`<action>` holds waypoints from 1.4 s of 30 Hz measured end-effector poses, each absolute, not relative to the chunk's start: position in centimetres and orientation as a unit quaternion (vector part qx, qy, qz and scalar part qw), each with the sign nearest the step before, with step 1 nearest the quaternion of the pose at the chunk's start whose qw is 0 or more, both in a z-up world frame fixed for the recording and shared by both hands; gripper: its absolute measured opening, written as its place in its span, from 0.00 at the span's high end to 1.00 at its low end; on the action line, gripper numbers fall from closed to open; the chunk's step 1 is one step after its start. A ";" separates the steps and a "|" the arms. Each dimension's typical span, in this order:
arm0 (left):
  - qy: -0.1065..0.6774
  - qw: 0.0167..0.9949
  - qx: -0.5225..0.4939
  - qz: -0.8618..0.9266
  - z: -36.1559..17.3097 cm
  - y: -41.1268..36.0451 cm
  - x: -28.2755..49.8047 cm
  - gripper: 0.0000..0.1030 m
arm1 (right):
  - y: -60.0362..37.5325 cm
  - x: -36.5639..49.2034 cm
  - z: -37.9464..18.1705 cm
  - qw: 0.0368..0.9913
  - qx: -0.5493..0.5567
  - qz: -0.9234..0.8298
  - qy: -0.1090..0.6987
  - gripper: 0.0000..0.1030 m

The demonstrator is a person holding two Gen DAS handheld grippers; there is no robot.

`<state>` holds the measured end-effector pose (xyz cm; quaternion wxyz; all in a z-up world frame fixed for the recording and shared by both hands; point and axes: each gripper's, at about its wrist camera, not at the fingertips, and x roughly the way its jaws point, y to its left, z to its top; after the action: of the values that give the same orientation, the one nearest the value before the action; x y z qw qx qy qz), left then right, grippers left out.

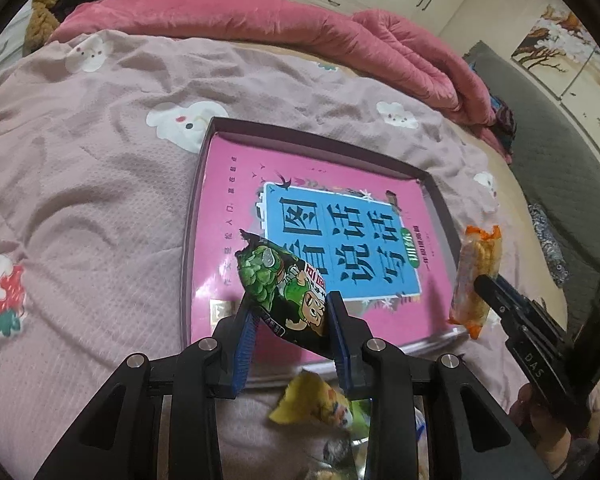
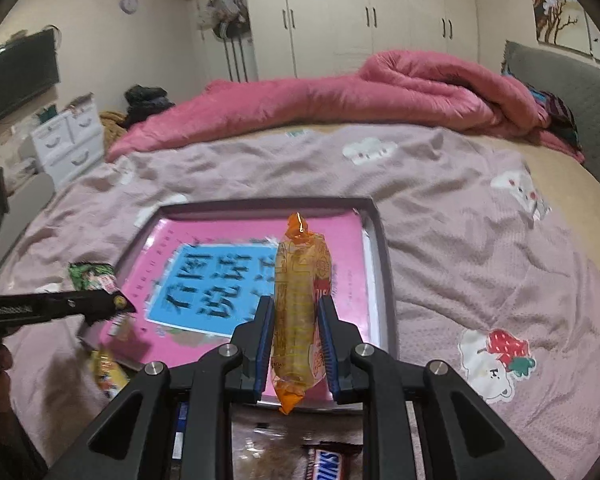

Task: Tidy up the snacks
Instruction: 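Carry the bread stick pack with the right tool while the left carries the green bag, then release the bread stick pack in the tray while the left tool releases the green bag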

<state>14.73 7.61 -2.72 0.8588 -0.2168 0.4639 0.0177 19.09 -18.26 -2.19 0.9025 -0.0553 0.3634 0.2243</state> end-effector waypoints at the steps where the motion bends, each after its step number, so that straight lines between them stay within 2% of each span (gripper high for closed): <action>1: 0.466 0.858 -0.215 0.016 -2.9 7.6 15.1 0.67 | -18.3 19.4 -2.6 0.902 -0.058 0.218 0.368 0.78; 3: 0.471 0.857 -0.207 0.017 -3.3 7.5 15.5 0.67 | -18.4 19.7 -3.2 0.900 -0.061 0.211 0.376 0.78; 5: 0.476 0.855 -0.205 0.014 -3.7 7.3 15.7 0.75 | -18.4 19.8 -3.7 0.899 -0.071 0.202 0.381 0.78; 7: 0.480 0.853 -0.205 0.007 -4.1 7.1 15.9 0.78 | -18.4 19.9 -4.0 0.899 -0.077 0.197 0.384 0.78; 18: 0.479 0.856 -0.196 0.008 -4.4 6.9 15.8 0.78 | -18.4 19.8 -4.9 0.893 -0.069 0.207 0.393 0.78; 22: 0.483 0.855 -0.190 0.005 -4.9 6.4 16.2 0.74 | -18.6 19.7 -4.8 0.892 -0.059 0.210 0.395 0.78; 33: 0.480 0.861 -0.169 0.010 -5.1 5.9 17.2 0.73 | -19.3 19.0 -4.3 0.893 -0.043 0.218 0.391 0.77; 42: 0.481 0.856 -0.189 0.003 -5.0 6.5 16.8 0.70 | -19.6 18.5 -3.8 0.894 -0.034 0.225 0.387 0.73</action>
<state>16.76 6.47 -4.96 0.8559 -0.1889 0.4814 0.0035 18.52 -19.59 -3.76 0.8937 -0.0344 0.3866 0.2251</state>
